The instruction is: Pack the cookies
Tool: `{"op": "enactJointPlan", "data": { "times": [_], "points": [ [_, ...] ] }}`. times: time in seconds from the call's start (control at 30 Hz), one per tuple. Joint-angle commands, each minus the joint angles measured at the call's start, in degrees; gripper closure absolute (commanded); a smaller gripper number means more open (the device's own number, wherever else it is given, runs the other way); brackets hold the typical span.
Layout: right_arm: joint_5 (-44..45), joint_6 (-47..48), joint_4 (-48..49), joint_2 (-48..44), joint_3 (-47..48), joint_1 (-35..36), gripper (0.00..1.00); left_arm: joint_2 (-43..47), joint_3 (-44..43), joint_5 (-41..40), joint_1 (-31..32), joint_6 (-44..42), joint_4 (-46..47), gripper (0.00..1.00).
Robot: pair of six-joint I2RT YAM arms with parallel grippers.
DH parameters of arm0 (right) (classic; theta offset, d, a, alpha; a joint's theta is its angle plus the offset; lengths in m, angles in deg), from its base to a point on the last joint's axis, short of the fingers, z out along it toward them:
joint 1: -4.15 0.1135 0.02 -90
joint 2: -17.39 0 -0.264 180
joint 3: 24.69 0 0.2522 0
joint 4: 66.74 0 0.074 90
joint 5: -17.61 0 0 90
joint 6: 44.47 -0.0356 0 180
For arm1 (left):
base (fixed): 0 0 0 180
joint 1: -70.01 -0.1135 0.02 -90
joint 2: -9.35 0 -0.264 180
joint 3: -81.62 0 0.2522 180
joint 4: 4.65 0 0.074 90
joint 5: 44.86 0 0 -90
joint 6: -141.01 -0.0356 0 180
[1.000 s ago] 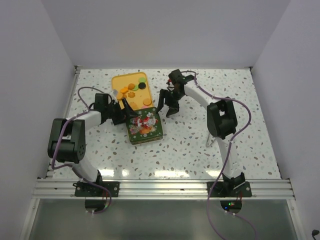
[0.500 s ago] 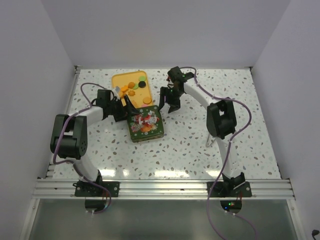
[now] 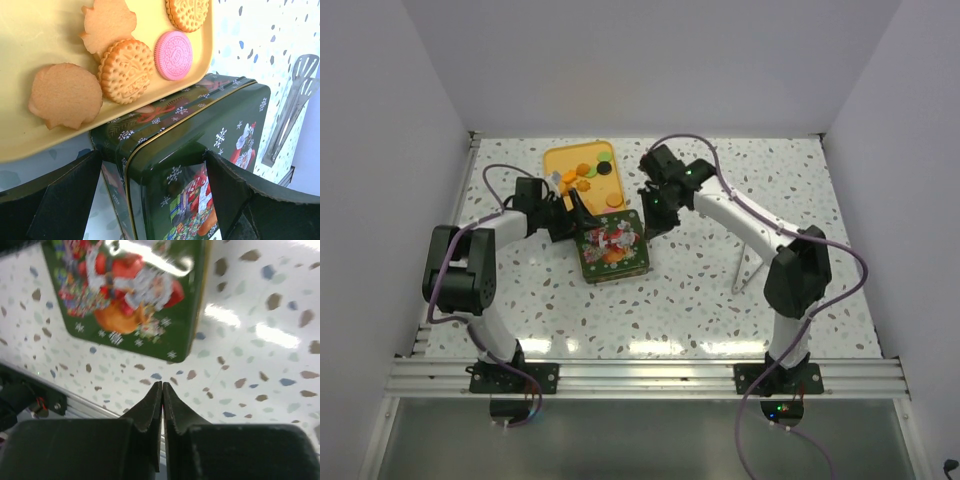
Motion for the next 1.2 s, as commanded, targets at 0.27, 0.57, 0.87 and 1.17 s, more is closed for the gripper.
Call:
{"op": "enactJointPlan", "data": {
  "times": [0.27, 0.57, 0.87, 1.17],
  "points": [
    [-1.65, -7.3, 12.38, 2.73, -11.73, 9.24, 1.0, -3.62, -0.77, -6.16, 0.59, -2.63, -2.74, 0.12],
    [1.86, -7.04, 13.1, 8.97, -4.98, 10.3, 1.0, -3.45, -0.5, -4.49, 0.59, -3.16, -3.09, 0.11],
    [3.45, -5.9, 10.9, 11.26, -3.04, 10.12, 1.0, 0.33, -2.17, -6.41, 0.41, -7.28, -7.92, 0.0],
    [4.15, -5.1, 8.7, 12.41, -0.75, 9.59, 1.0, 3.06, -4.37, -8.71, -0.21, -9.48, -6.35, 0.0]
  ]
}}
